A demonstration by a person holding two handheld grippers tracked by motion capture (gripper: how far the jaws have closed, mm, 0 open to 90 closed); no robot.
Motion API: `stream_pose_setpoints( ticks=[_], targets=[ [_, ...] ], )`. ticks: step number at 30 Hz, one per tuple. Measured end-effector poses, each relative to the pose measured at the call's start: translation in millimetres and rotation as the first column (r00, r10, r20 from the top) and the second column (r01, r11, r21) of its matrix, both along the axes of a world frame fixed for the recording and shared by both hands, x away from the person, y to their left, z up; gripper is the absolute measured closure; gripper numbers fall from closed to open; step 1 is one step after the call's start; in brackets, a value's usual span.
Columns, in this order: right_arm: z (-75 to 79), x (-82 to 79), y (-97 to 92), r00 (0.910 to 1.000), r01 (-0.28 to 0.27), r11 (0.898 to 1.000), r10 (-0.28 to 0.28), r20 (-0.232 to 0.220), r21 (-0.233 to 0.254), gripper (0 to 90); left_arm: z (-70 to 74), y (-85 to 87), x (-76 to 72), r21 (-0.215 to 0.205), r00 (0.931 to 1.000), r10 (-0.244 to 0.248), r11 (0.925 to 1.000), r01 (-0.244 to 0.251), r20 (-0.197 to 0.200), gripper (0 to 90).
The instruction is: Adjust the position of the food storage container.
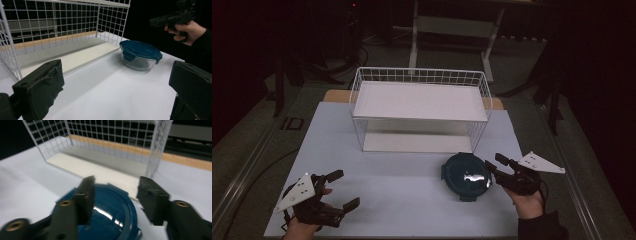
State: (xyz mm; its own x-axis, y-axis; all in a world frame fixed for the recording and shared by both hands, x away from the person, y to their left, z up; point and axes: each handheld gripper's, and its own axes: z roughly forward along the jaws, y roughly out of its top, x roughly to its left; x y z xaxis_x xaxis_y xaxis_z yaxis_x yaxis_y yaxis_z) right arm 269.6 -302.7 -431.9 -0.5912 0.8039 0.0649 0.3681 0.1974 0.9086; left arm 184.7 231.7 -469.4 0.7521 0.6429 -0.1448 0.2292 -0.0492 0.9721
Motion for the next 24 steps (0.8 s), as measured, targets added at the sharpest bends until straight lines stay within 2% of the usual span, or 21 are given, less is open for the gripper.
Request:
stream_pose_setpoints(
  ticks=[3,5,14,17,24],
  targets=[
    [-10.3,7.0,-5.8,0.9993,0.027,0.999,-0.028,-0.026,-0.021,60.6,-0.2,-0.1,-0.1,0.003,1.0,-0.001,1.0,0.001,0.001,0.0],
    [-15.1,9.4,-8.1,0.9984,0.047,0.998,-0.048,-0.028,-0.043,65.2,-0.3,-0.1,0.0,0.004,1.0,-0.002,1.0,0.002,0.001,0.0],
    [-39.2,16.8,-17.9,0.9919,0.094,0.989,-0.102,-0.076,-0.11,85.8,-1.2,-1.0,0.5,0.007,1.0,-0.007,1.0,0.007,-0.005,0.0],
    [-45.9,17.1,-19.3,0.9885,0.099,0.987,-0.112,-0.102,-0.13,89.7,-1.3,-1.4,0.5,0.008,1.0,-0.008,0.9999,0.008,-0.005,0.0],
    [-60.3,13.5,-23.1,0.977,0.099,0.988,-0.119,-0.177,-0.118,90.0,-1.5,-1.8,0.5,0.013,0.9999,-0.011,0.9999,0.011,-0.005,0.0]
  ],
)
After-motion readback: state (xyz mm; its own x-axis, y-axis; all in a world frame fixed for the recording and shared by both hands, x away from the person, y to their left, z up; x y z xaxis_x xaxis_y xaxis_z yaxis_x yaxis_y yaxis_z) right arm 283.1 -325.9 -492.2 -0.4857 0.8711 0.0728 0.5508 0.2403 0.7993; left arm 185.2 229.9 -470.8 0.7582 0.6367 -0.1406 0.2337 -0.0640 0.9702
